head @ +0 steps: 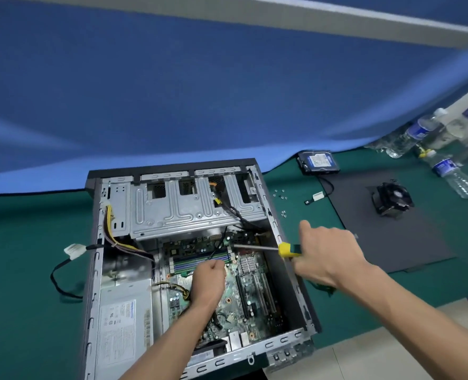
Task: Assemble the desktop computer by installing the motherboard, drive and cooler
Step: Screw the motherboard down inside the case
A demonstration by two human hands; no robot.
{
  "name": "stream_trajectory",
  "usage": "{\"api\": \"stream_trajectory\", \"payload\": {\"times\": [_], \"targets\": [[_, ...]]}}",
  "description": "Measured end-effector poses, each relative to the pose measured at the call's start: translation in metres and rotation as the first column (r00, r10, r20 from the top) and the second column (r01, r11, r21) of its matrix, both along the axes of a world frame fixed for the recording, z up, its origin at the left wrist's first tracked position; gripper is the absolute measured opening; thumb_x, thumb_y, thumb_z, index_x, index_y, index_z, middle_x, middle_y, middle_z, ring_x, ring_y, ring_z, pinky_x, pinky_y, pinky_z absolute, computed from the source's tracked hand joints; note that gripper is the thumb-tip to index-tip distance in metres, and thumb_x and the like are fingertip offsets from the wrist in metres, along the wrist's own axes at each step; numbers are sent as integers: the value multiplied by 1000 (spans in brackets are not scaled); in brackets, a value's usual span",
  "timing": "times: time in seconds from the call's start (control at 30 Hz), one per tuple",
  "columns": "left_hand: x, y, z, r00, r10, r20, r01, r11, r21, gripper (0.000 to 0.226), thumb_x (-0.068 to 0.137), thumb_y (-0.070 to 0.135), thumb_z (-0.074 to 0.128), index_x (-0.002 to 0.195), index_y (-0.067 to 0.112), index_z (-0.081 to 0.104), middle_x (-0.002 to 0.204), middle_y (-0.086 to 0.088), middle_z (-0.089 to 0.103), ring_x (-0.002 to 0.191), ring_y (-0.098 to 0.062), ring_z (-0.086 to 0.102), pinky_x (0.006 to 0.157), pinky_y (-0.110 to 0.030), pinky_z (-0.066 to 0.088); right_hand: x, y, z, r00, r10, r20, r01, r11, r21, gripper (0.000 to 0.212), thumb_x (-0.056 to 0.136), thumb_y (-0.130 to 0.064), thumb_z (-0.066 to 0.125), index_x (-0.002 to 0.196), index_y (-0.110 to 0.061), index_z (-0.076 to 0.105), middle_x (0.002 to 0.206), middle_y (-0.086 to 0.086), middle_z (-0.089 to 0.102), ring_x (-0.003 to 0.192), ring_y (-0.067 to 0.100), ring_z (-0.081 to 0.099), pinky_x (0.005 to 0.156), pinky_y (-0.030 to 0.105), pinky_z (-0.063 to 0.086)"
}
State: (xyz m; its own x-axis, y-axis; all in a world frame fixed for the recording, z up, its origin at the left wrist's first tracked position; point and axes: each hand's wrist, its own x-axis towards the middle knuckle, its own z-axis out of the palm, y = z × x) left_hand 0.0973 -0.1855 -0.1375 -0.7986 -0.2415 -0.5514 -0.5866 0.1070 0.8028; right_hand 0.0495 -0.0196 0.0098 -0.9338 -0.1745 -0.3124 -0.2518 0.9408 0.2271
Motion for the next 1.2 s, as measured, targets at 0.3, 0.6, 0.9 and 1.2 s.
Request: {"api": "stream_trajectory", "payload": {"times": [0.3,0.6,0.9,1.2], "targets": [[-62,37,64,929,-179,-324,81,952,-294,41,93,18,45,53,19,35,47,8,32,44,-10,28,46,-23,28,-11,64,-40,882,-462,97,382,577,-722,28,82,-23,50,61,-15,34,50,1,47,51,21,38,52,30,35],[-144,107,60,935,-318,-158,87,637,-766,30,85,22,46,56,18,37,51,5,40,48,-12,40,45,-25,21,-67,112,-95,842,-425,332,489,341,-803,16,84,-23,64,72,-15,60,66,2,61,62,20,48,58,29,37],[-157,115,38,981,-118,-152,-73,502,-862,23,81,16,65,91,17,43,92,2,40,83,-17,45,60,-28,34,-133,104,-172,732,-508,453,651,326,-685,22,86,-26,61,67,-18,55,67,3,59,68,27,53,56,28,35],[-164,111,35,977,-104,-186,-97,559,-823,24,77,3,60,74,19,42,84,4,39,73,-17,42,58,-27,28,-163,97,-210,742,-507,438,659,429,-618,14,83,-30,64,84,-16,64,78,6,65,77,30,58,63,31,43]]}}
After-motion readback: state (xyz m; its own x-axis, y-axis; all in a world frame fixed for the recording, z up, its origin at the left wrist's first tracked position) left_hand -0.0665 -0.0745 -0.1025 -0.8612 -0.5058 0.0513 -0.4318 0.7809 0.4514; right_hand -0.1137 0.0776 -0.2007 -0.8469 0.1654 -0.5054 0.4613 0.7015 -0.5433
